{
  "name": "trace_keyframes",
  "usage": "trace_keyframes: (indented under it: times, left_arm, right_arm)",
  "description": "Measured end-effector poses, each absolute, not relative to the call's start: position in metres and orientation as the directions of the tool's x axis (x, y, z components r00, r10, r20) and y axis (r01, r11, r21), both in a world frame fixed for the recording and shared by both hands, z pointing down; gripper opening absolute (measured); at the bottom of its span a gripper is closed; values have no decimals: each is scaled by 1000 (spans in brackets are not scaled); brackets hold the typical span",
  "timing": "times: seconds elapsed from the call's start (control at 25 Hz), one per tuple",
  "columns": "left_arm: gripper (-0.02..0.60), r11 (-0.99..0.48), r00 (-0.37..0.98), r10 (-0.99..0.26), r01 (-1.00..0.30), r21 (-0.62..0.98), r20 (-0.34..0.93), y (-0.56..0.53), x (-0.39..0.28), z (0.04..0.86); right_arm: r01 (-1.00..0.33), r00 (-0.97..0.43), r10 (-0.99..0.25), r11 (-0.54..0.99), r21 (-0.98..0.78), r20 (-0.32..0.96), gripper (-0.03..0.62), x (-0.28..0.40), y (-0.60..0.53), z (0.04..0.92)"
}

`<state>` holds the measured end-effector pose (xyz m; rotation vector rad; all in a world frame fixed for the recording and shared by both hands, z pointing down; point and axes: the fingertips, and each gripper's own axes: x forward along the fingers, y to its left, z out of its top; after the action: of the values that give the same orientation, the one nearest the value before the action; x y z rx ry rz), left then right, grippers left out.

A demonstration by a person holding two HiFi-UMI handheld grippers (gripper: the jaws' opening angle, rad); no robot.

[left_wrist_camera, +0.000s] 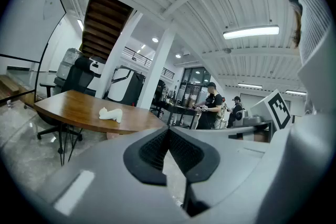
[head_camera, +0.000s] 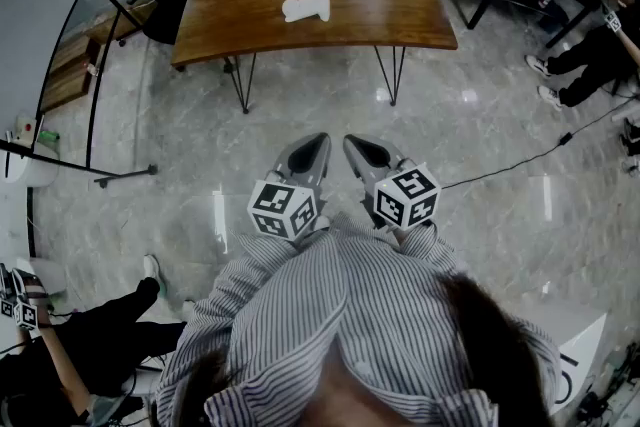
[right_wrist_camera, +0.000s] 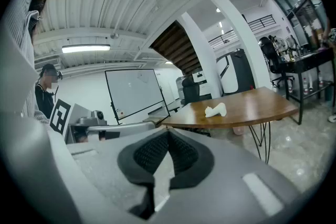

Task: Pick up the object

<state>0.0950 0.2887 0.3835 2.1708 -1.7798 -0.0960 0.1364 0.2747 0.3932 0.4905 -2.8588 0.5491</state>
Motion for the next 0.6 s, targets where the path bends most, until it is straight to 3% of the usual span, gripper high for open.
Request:
trace_keyframes:
  times: [0.6]
  left_arm:
    - [3, -122, 186, -970, -929, 348, 156, 288, 89, 385]
  right_arm:
    - [-333, -927, -258, 901, -277, 273, 2, 132, 275, 392]
